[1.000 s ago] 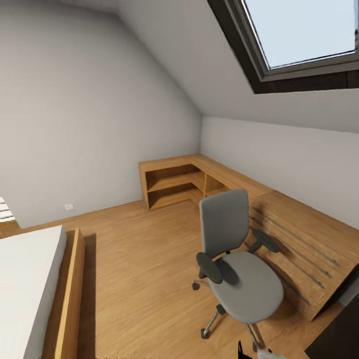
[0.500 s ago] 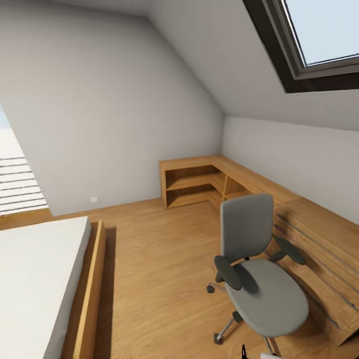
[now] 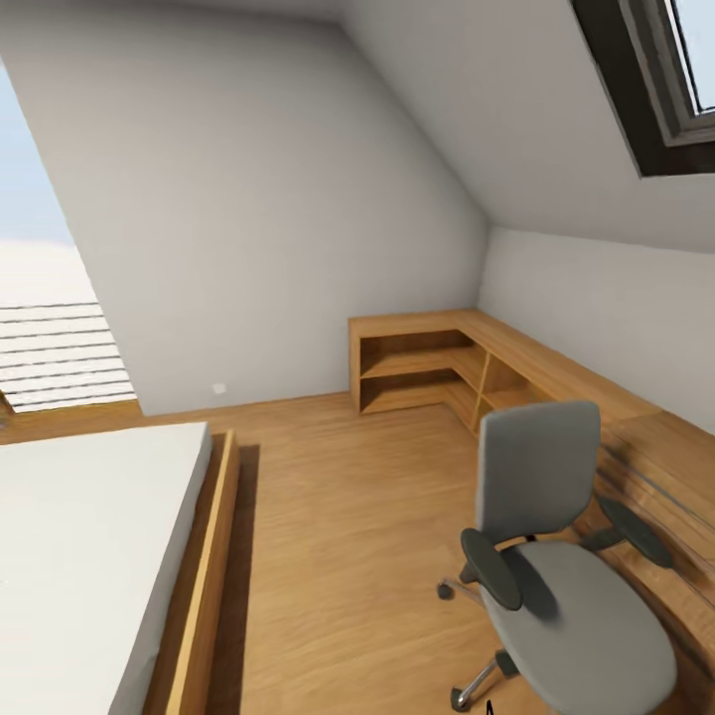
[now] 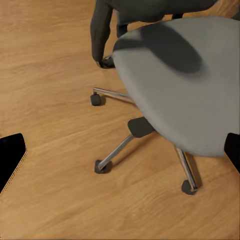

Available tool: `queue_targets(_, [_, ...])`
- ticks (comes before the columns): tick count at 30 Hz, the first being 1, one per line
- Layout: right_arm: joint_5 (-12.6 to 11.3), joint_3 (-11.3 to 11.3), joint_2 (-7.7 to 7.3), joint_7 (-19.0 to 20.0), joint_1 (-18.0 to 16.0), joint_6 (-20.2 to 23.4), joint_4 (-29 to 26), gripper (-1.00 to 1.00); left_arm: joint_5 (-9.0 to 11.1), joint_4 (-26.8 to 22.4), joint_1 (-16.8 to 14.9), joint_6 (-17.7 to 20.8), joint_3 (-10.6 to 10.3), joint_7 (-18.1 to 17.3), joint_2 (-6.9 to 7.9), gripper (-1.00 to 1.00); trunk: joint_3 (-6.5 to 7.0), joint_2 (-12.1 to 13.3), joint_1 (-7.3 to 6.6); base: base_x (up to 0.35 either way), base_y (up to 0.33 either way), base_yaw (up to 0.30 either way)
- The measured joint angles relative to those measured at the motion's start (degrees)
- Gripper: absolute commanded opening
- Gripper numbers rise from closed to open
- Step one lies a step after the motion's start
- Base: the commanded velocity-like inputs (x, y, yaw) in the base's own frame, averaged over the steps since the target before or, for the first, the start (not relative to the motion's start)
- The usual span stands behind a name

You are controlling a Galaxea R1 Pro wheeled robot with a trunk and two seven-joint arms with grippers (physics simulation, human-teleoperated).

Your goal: In the bedroom, organize the workspace by keeping the computer under the desk, ensuring the monitor is on the desk, placing the keyboard on the desk next to the monitor, placing the mouse on the desk next to the keyboard, moving the folder from the swivel chair onto the desk next to the mouse, stacking the notebook on top of the folder with the pen on top of the notebook, and positioning the swivel chair next to the desk.

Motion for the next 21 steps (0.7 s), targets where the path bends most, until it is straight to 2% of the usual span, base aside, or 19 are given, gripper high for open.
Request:
queue_targets(9, [0.15,0.21,0.05,0.02,0.0,0.01,0.13,1.0,-0.07,0.13,0.0,-0.2,-0.07,-0.21,-0.81,1.0,-0.61,0.0,0.0,0.297,0.0,0.179])
queue_targets(21, [0.25,0.23,0.03,0.15,0.0,0.0,0.16,1.0,-0.18,0.14,0.0,-0.27,-0.16,-0.22,-0.92,1.0,-1.43,0.0,0.03,0.048,0.0,0.174])
